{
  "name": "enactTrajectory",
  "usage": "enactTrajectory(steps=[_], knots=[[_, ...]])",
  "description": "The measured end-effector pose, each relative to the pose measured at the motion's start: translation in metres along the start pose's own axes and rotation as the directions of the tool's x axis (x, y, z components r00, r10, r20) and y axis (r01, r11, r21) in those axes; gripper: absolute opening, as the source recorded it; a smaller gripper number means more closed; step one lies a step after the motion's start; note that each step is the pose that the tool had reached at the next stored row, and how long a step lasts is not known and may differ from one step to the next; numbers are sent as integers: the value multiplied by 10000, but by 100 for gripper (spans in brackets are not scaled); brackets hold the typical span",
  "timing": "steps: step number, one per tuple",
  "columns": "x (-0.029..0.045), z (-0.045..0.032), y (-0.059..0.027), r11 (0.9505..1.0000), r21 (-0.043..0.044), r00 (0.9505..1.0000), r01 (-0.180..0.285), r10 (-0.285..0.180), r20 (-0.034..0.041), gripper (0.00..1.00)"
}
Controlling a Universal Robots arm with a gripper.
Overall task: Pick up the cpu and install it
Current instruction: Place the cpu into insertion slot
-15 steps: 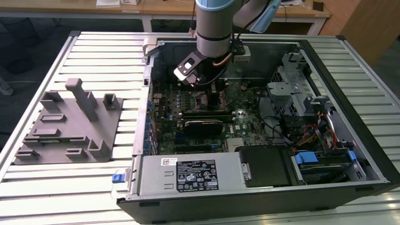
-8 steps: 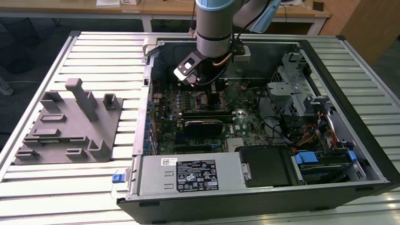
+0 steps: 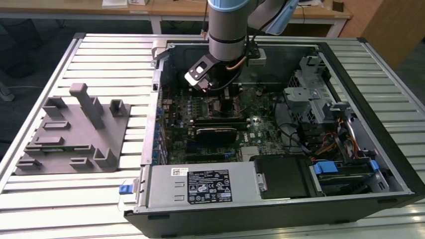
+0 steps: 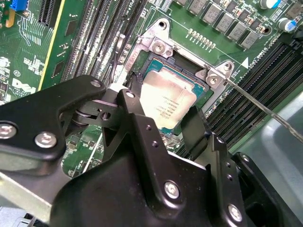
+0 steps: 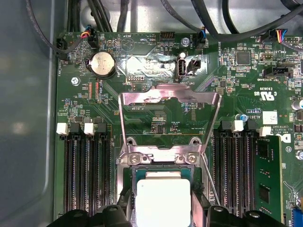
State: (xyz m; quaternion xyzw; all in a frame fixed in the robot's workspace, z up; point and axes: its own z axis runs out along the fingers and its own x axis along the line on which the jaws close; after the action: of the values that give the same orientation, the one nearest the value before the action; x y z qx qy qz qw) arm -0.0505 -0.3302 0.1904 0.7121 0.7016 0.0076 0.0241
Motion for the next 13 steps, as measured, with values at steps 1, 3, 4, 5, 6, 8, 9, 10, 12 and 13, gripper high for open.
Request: enactTrajectory(steps=[1, 3, 4, 5, 6, 8, 9, 10, 12, 13], knots=[[0, -1, 0, 10000, 0, 10000, 0, 0, 1, 59], [0, -11, 0, 10000, 1, 10000, 0, 0, 1, 59], [0, -14, 1, 10000, 0, 10000, 0, 0, 0, 59], [1, -14, 1, 10000, -1, 10000, -1, 1, -2, 59], [1, -14, 1, 10000, -1, 10000, -1, 1, -2, 59], [-3, -18, 0, 10000, 3, 10000, -3, 3, -64, 59], [-3, -18, 0, 10000, 3, 10000, -6, 6, -85, 59], [-3, -18, 0, 10000, 4, 10000, -7, 7, -97, 59], [-3, -17, 1, 10000, 2, 9999, -6, 6, -114, 59], [-3, -16, 1, 10000, 1, 9999, -6, 6, -117, 59]])
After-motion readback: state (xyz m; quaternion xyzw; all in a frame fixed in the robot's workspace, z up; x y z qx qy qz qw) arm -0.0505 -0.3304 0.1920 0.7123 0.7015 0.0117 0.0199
